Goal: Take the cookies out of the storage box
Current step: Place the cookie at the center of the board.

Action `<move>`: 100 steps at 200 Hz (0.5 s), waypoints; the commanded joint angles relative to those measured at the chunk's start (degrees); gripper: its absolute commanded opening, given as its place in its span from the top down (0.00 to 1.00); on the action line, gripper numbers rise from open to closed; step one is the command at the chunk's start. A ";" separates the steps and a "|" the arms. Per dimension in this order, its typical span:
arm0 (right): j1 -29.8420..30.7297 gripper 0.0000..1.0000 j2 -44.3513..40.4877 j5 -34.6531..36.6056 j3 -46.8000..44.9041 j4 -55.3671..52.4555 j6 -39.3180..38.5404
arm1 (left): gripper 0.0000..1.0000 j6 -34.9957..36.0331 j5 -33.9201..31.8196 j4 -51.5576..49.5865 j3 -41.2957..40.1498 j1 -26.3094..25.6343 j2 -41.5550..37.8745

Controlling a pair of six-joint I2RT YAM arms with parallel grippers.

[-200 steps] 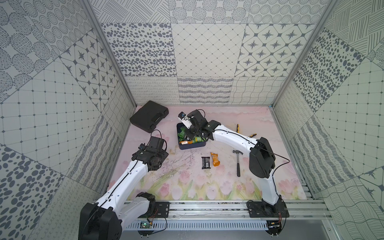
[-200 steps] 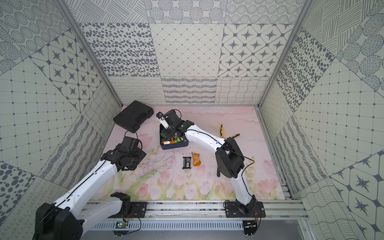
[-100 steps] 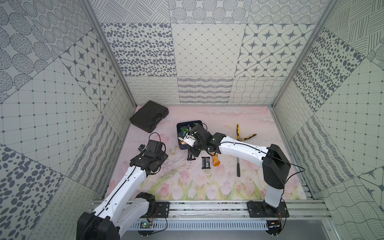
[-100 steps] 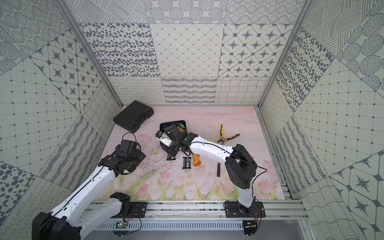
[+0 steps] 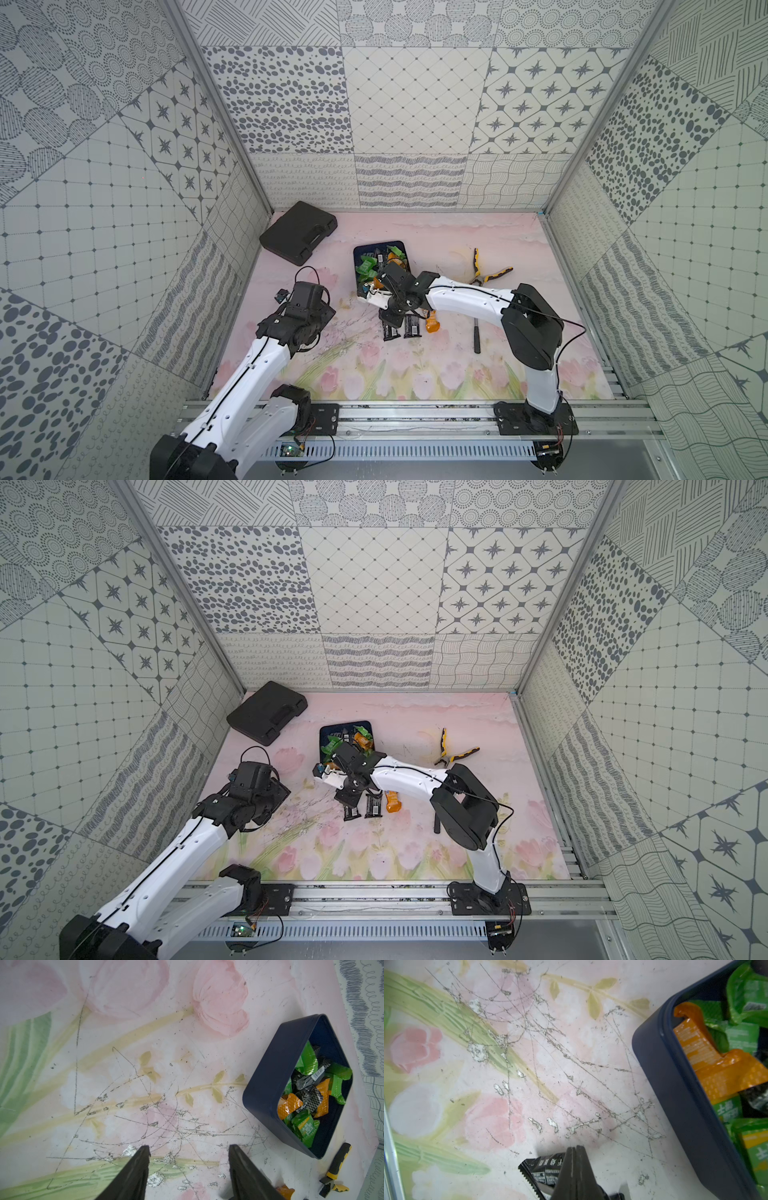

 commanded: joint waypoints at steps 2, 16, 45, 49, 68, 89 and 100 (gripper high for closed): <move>0.14 1.00 1.63 1.69 1.51 0.43 -1.59 | 0.36 1.07 -0.68 -1.05 -0.24 0.06 -0.77; 0.21 0.99 2.09 2.04 1.55 0.43 -1.81 | 0.36 1.29 -0.77 -0.71 -0.08 0.12 -0.85; 0.39 0.81 1.90 2.42 2.24 0.60 -1.18 | 0.36 3.47 -0.33 0.47 0.65 0.16 -0.95; 0.39 0.79 1.65 2.30 2.26 0.75 -0.98 | 0.36 3.79 -0.38 0.57 0.88 0.18 -0.88; 0.39 0.76 -0.28 2.27 1.59 3.21 0.61 | 0.36 5.46 -0.26 1.43 1.80 0.23 -0.64; 0.39 0.72 -4.11 2.33 -0.51 7.78 3.45 | 0.37 8.11 1.05 3.68 2.92 0.17 0.04; 0.39 0.72 -6.64 3.06 -2.11 10.63 5.56 | 0.37 9.69 2.04 4.69 3.95 0.21 0.76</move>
